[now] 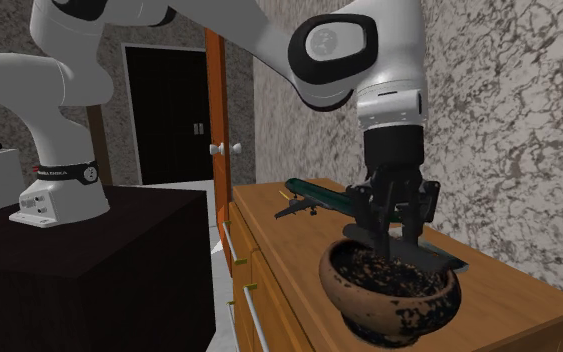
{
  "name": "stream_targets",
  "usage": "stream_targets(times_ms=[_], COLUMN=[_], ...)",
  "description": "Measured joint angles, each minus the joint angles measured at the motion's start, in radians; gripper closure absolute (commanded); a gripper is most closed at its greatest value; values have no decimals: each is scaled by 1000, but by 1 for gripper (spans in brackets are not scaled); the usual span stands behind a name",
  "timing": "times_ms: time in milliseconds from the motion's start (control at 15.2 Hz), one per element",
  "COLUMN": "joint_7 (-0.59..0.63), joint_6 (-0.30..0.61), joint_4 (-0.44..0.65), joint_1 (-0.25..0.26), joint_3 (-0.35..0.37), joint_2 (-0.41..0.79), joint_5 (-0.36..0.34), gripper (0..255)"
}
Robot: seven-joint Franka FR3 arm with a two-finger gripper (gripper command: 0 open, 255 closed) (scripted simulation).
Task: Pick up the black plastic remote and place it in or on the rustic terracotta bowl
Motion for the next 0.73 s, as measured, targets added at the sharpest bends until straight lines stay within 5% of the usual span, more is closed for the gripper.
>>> stream_targets(times_ms=[528,594,726], joint_7=[7,7,7], joint_6=[23,23,23], joint_4=[-1,-1,-1], joint_1=[2,2,2], joint_3=[-5,-5,-5], joint_2=[21,22,23], joint_5=[-6,-6,-6], gripper=[255,0,0])
